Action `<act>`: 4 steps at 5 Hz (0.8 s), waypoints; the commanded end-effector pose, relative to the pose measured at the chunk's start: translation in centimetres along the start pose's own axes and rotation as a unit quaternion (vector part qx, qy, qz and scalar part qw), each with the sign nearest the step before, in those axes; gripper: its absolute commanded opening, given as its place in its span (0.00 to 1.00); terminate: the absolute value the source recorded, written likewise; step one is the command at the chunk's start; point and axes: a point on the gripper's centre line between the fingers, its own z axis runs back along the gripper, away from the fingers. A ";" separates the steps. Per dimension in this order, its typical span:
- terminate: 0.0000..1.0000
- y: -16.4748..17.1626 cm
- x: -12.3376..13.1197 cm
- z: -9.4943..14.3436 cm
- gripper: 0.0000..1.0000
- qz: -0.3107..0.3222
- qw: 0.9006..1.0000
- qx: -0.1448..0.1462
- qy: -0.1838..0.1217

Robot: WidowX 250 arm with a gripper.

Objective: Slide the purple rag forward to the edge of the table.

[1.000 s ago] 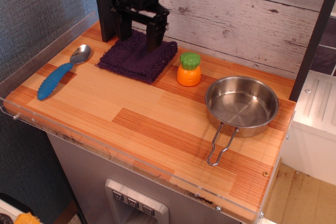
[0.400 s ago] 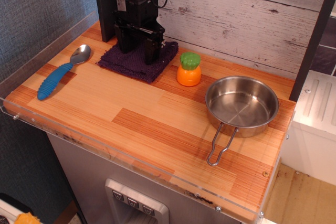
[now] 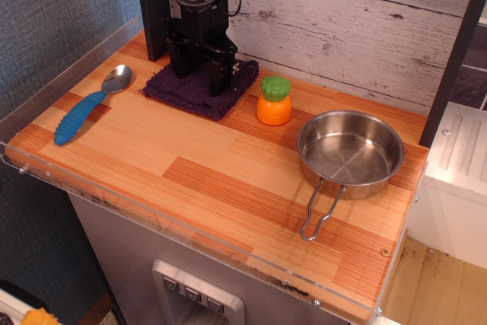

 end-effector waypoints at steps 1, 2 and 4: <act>0.00 -0.6 -3.5 0.3 1.00 0.035 0.998 -0.032 0.028; 0.00 -2.3 -6.4 0.9 1.00 0.023 0.998 -0.036 0.041; 0.00 -3.7 -12.6 1.3 1.00 -0.008 0.997 -0.059 0.055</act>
